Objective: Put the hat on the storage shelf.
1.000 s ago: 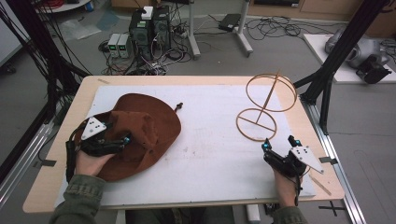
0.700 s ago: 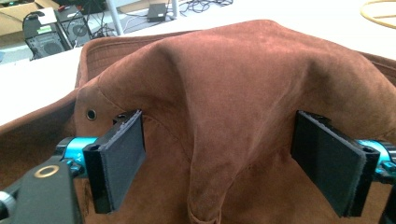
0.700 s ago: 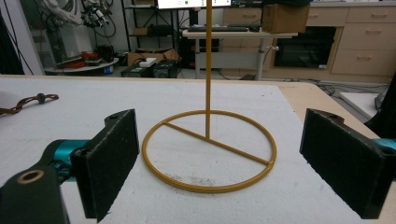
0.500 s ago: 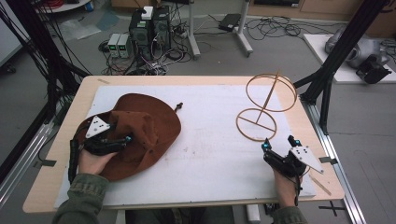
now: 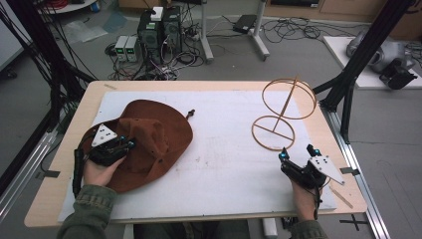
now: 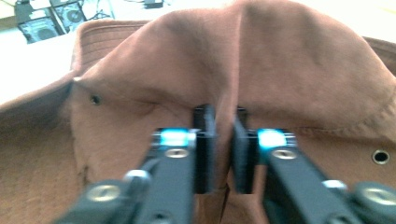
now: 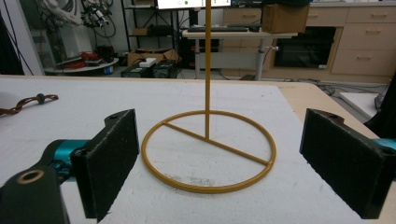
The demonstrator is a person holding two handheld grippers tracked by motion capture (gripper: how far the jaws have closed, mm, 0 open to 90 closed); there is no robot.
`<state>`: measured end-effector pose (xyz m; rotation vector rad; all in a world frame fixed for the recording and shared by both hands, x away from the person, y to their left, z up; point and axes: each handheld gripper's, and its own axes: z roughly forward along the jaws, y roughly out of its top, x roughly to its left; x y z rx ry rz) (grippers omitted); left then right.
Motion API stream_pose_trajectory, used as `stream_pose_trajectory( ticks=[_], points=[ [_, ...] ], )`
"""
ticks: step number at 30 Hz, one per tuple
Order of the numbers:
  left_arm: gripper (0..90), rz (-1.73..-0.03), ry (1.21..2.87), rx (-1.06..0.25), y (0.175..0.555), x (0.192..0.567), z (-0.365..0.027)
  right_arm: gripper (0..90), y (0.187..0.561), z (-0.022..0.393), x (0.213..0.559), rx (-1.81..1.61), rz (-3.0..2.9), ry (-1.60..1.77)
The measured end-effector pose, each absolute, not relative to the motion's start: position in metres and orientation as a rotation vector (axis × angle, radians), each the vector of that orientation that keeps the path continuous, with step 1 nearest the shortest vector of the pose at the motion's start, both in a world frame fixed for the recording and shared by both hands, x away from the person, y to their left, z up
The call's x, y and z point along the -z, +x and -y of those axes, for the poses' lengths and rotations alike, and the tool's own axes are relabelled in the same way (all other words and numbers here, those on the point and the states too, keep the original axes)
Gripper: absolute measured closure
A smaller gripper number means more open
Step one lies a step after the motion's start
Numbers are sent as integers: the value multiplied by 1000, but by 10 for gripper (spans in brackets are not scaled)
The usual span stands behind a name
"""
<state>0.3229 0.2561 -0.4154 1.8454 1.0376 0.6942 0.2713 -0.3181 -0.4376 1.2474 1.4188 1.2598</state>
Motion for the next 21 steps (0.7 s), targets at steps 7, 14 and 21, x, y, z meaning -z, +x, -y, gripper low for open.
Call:
stream_pose_trajectory(
  ticks=[7,14,21],
  points=[
    [894,-1025,1832,-694,321,416,-258,110,272,319,438,-1255,-1415,1242],
    [897,-1012,1837,-702,320,415,-259,110,271,318,438,-1258,-1417,1243],
    [896,-1007,1799,-705,317,415,-262,110,271,318,438,-1262,-1419,1248]
  ],
)
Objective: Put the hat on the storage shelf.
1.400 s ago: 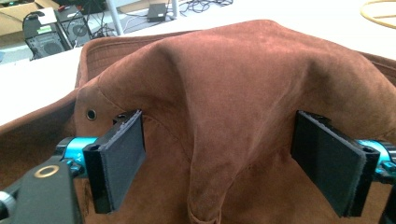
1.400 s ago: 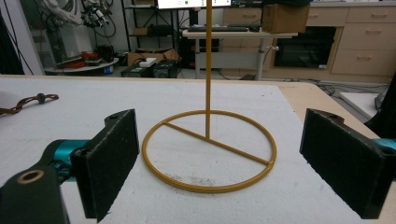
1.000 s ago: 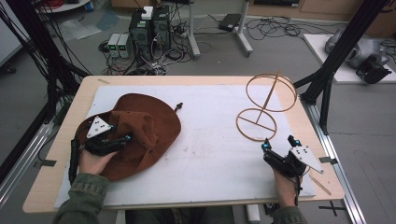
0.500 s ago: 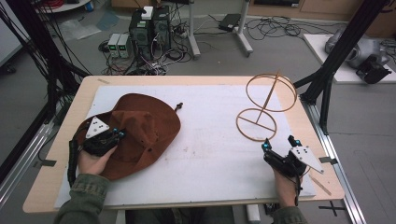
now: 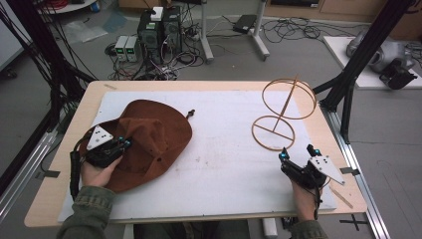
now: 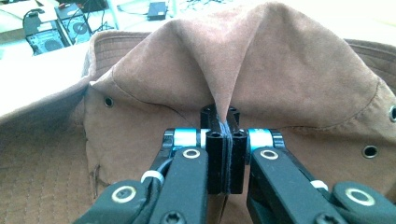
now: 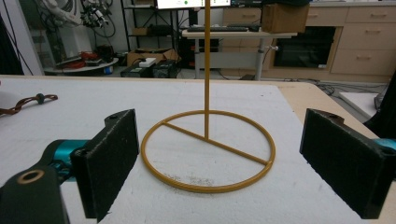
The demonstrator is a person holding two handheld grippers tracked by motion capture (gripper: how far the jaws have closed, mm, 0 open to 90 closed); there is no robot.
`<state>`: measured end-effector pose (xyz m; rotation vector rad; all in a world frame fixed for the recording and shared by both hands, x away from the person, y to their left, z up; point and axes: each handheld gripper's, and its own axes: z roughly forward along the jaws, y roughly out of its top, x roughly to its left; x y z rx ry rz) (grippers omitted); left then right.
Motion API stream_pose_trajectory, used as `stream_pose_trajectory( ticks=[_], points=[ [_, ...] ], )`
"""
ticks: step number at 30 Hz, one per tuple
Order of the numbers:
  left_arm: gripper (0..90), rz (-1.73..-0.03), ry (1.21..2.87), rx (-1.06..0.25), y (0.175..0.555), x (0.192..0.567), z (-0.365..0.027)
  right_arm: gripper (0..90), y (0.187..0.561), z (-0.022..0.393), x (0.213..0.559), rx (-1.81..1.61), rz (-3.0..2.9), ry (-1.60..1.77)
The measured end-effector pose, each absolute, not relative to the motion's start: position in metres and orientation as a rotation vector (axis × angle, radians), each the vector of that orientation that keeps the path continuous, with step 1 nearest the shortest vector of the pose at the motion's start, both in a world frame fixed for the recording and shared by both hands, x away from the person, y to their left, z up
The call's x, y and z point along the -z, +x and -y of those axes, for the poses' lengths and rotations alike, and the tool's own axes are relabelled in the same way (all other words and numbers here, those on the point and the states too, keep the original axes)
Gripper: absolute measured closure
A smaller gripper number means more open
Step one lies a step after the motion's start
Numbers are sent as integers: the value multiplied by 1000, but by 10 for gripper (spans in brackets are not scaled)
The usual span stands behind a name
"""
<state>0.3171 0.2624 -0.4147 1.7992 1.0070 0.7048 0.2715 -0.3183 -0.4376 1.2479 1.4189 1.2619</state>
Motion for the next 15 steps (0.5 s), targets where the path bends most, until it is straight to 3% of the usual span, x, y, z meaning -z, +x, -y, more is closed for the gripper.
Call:
stream_pose_trajectory(
  ticks=[15],
  points=[
    [896,-958,1674,-738,307,404,-269,110,272,319,438,-1255,-1425,1241]
  ],
)
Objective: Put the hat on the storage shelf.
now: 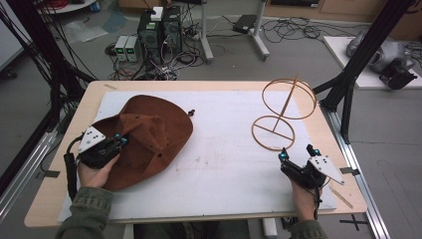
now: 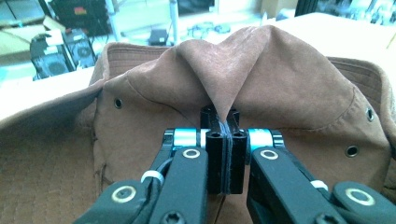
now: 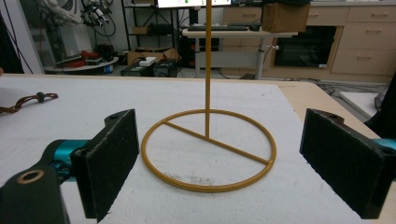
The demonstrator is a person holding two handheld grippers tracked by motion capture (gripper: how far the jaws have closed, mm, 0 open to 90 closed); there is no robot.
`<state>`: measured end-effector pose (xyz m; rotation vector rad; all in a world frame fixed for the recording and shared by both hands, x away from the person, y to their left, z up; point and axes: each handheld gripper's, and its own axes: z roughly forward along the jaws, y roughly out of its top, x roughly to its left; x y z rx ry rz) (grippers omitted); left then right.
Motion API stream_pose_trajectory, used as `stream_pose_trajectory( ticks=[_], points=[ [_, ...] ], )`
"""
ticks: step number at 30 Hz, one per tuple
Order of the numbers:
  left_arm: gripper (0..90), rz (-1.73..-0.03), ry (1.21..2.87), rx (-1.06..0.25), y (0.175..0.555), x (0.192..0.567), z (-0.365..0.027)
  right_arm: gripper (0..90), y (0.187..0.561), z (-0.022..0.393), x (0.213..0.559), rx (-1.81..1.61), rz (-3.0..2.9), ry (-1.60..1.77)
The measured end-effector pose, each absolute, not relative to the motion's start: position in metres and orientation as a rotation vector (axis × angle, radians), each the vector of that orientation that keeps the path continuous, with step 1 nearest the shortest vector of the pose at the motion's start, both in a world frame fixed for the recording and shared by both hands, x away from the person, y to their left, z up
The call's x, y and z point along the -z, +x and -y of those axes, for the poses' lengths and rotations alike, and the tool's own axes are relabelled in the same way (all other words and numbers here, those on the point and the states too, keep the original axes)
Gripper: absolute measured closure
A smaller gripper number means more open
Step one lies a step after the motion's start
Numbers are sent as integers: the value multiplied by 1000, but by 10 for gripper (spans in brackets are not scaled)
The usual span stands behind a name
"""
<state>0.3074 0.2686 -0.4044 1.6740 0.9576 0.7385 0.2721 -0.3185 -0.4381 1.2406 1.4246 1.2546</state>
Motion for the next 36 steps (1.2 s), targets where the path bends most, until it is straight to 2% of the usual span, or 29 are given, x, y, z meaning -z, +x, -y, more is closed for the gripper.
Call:
stream_pose_trajectory(
  ticks=[9,23,36],
  points=[
    [895,-920,1504,-799,297,391,-275,110,272,318,438,-1252,-1422,1242],
    [894,-906,1336,-933,287,373,-276,110,271,318,438,-1250,-1414,1257],
    [894,-873,1345,-938,297,358,-266,110,273,315,439,-1238,-1422,1262]
  ],
)
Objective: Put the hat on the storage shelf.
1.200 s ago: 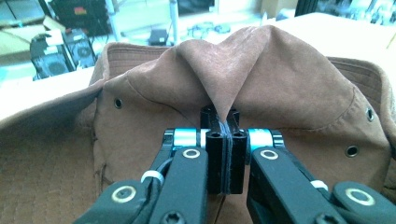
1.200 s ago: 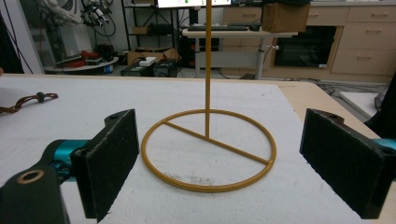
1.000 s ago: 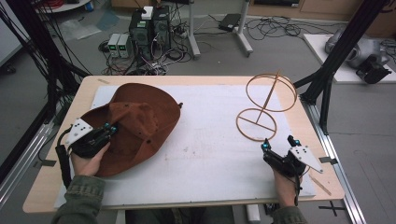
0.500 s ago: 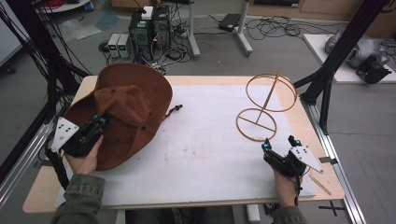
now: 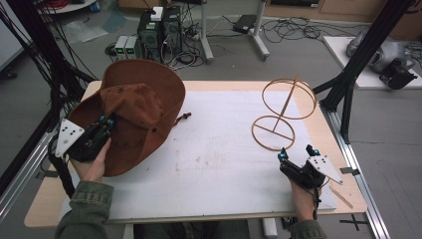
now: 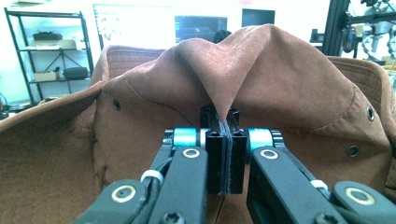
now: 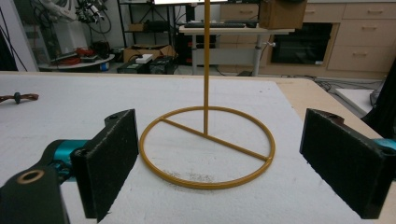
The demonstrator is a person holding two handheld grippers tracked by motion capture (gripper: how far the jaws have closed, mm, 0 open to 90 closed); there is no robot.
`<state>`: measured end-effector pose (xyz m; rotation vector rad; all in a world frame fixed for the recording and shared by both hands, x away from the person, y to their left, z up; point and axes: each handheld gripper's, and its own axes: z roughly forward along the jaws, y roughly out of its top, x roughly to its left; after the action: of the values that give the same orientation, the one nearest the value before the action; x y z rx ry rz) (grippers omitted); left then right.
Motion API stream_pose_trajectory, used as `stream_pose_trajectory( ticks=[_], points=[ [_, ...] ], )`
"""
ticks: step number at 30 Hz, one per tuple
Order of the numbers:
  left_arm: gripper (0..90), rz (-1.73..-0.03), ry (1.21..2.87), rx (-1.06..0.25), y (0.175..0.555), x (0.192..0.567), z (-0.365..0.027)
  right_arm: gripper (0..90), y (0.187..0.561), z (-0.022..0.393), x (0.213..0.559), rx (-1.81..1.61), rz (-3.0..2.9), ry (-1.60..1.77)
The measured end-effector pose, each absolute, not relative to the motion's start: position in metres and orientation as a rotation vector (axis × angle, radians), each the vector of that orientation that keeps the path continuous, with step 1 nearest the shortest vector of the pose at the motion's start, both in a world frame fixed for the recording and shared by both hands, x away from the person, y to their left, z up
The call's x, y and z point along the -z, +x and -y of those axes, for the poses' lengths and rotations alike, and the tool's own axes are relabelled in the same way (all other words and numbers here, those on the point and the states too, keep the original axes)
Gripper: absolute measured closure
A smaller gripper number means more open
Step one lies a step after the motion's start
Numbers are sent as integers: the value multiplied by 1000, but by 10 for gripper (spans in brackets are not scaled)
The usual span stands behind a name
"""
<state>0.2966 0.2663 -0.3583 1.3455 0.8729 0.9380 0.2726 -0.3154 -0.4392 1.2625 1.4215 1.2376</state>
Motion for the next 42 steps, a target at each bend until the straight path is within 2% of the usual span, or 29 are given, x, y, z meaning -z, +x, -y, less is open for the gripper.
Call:
stream_pose_trajectory(
  ticks=[14,42],
  points=[
    [894,-802,1350,-910,317,336,-239,110,274,316,439,-1241,-1411,1269],
    [894,-590,1360,-809,367,286,-144,115,279,314,442,-1240,-1404,1313]
  ],
)
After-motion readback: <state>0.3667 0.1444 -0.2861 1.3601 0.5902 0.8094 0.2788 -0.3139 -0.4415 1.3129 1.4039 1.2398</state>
